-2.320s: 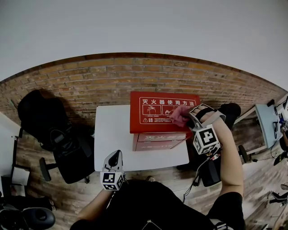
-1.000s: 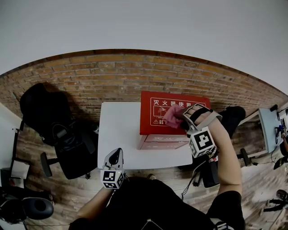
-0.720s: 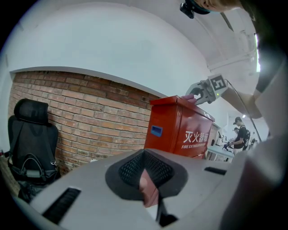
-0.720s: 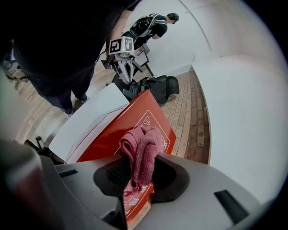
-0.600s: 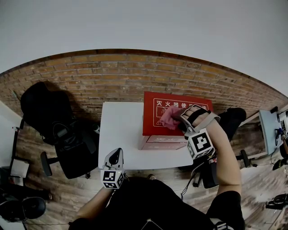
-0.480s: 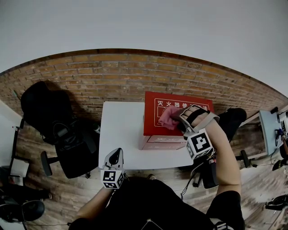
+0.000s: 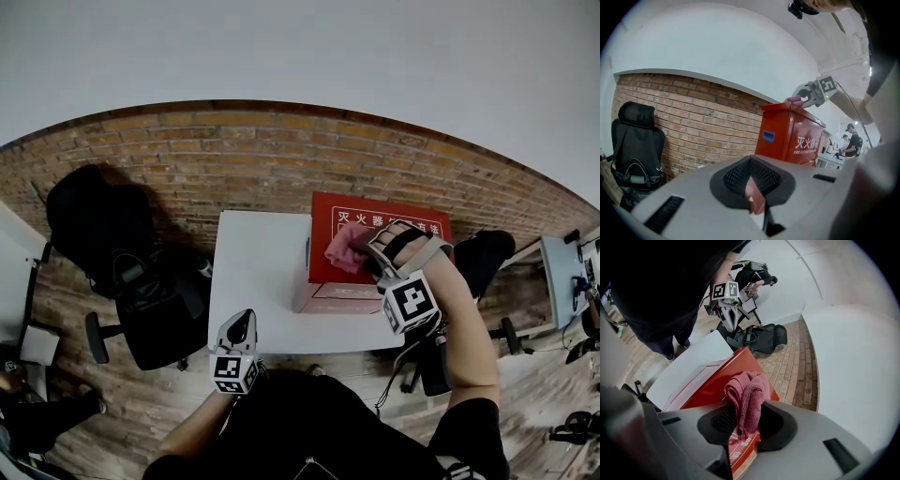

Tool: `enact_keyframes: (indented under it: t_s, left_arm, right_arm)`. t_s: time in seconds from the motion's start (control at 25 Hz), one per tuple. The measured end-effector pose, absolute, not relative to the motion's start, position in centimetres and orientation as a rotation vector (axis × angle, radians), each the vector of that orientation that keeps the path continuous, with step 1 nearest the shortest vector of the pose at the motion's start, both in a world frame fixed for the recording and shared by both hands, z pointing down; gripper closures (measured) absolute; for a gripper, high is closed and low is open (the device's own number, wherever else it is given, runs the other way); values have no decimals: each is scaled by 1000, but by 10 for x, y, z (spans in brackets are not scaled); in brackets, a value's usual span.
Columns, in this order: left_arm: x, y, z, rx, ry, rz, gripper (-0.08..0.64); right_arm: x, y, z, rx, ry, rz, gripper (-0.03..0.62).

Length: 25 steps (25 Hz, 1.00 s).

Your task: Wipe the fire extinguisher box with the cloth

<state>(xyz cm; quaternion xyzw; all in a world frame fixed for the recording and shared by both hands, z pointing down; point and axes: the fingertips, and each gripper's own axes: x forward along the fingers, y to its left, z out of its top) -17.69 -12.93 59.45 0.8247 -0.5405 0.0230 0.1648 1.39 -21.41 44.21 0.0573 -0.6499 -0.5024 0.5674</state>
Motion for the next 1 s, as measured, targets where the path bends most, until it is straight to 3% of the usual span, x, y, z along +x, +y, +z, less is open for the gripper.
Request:
enact_keyframes:
  t_s: [1.0]
  left_arm:
    - [-219,-119,594,2342,-1533,48,541]
  right_arm:
    - [-40,-196,443,123,-1533,-1186,483]
